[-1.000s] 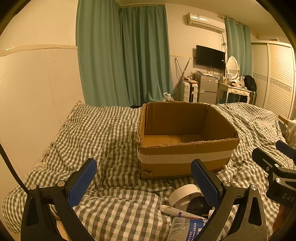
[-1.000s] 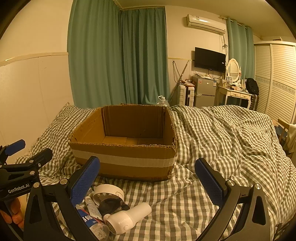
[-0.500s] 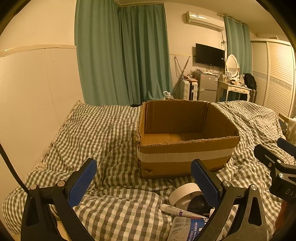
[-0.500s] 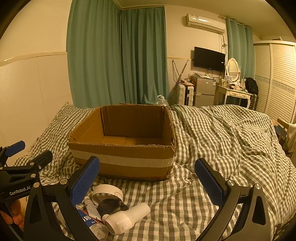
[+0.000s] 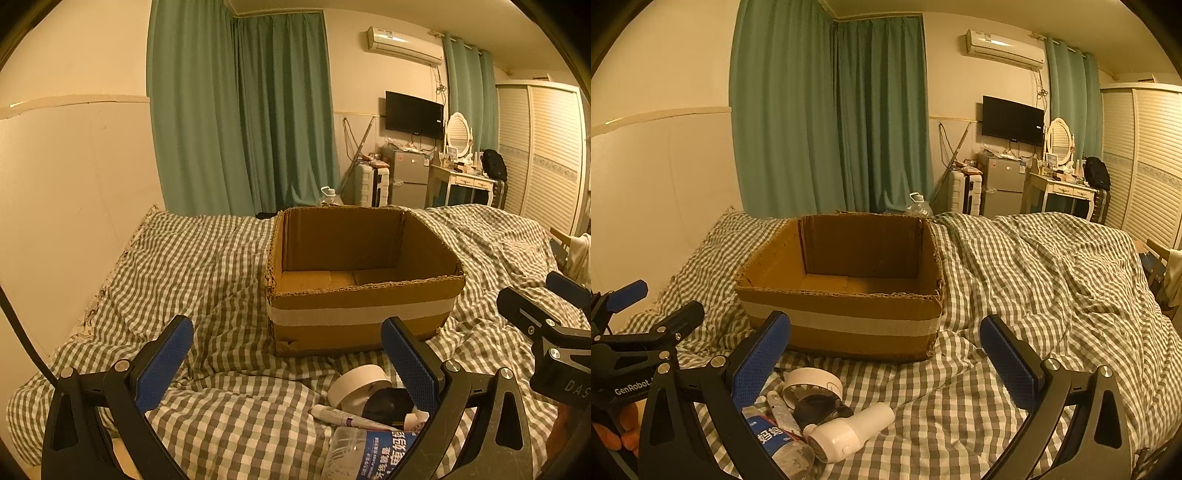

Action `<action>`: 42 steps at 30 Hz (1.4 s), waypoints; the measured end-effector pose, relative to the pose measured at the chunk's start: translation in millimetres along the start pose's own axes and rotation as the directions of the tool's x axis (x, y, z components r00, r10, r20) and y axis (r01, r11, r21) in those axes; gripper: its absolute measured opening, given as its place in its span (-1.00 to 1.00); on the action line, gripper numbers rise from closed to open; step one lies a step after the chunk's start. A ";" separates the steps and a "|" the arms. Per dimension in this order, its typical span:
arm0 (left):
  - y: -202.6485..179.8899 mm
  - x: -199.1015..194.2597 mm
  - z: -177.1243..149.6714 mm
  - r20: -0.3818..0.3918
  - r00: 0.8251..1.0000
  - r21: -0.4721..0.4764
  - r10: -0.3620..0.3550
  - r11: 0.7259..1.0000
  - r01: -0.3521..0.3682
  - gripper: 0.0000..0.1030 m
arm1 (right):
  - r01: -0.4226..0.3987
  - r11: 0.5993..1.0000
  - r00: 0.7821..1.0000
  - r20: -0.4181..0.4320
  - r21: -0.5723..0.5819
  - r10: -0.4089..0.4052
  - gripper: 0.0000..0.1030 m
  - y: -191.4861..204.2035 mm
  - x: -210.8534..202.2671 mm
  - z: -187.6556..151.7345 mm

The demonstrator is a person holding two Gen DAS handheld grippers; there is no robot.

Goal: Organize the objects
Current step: 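Grasp the blue-labelled dental floss bottle with the left tool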

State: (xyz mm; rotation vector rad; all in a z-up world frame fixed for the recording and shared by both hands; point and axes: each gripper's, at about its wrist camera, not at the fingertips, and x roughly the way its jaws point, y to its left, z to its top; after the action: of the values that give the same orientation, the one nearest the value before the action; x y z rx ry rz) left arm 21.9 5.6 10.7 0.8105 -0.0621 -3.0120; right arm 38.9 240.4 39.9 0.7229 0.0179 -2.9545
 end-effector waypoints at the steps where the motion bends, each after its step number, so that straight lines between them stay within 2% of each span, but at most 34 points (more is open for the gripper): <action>1: 0.2 -1.4 -0.6 -0.003 1.000 -0.001 -0.001 1.000 0.001 1.00 | 0.000 1.000 1.000 0.000 -0.007 0.000 0.99 1.1 -2.4 0.6; 6: 0.6 -11.0 -9.8 -0.021 1.000 0.021 0.002 1.000 -0.001 1.00 | 0.008 1.000 1.000 -0.010 -0.025 -0.008 0.99 3.5 -13.1 0.2; 10: 3.9 -11.8 -28.4 -0.064 0.997 0.059 0.033 0.998 -0.030 1.00 | -0.026 0.999 0.999 -0.039 -0.019 0.026 0.99 8.1 -19.2 -6.4; 14: 8.9 -6.4 -50.6 -0.115 0.992 0.082 0.048 0.996 -0.039 1.00 | -0.062 0.998 0.993 -0.099 -0.030 0.058 0.99 19.3 -17.7 -23.9; 17: 11.6 -6.0 -65.0 -0.136 0.989 0.102 0.059 0.994 -0.045 1.00 | -0.108 0.994 0.981 -0.166 -0.024 0.103 0.99 29.5 -8.7 -41.4; 19: 11.2 -8.5 -70.9 -0.147 0.988 0.092 0.041 0.995 -0.028 1.00 | -0.115 0.993 0.973 -0.202 -0.022 0.108 0.99 32.5 -0.8 -50.6; 22: 0.5 -12.7 -76.1 -0.149 0.988 0.090 -0.028 0.995 0.042 1.00 | -0.055 0.998 0.966 -0.251 -0.004 0.052 0.99 25.4 14.2 -59.7; 25: -23.2 -18.1 -80.5 -0.156 0.979 0.118 -0.130 0.982 0.149 1.00 | -0.007 0.999 0.968 -0.249 0.032 0.015 0.99 8.8 16.1 -58.8; 28: -47.2 -16.6 -88.3 -0.173 0.969 0.162 -0.178 0.965 0.206 1.00 | 0.031 0.997 0.971 -0.237 0.075 -0.012 0.99 -13.5 14.9 -52.2; 33: -67.9 5.4 -106.6 -0.220 0.962 0.211 -0.164 0.954 0.211 1.00 | 0.058 0.990 0.971 -0.237 0.131 -0.026 0.99 -34.7 15.7 -46.6; 36: -68.0 21.9 -115.5 -0.229 0.968 0.236 -0.100 0.959 0.155 1.00 | 0.040 0.987 0.970 -0.243 0.153 -0.001 0.99 -37.3 21.8 -48.6; 37: -67.2 25.3 -117.0 -0.225 0.969 0.240 -0.099 0.958 0.154 1.00 | 0.035 0.988 0.969 -0.247 0.153 0.004 0.99 -35.4 23.4 -50.0; 40: -61.8 38.9 -118.4 -0.234 0.963 0.208 -0.136 0.960 0.187 1.00 | 0.023 0.990 0.967 -0.255 0.143 0.014 0.99 -31.1 27.7 -53.5; 42: -57.5 50.8 -119.4 -0.272 0.947 0.179 -0.171 0.958 0.224 1.00 | 0.021 0.990 0.965 -0.262 0.138 0.016 0.99 -29.2 30.4 -55.2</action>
State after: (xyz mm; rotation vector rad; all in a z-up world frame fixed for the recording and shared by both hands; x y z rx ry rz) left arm 37.3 57.5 -120.6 1.2910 -0.3132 -3.0909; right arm 34.6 268.6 -23.5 1.1296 -0.1700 -2.8602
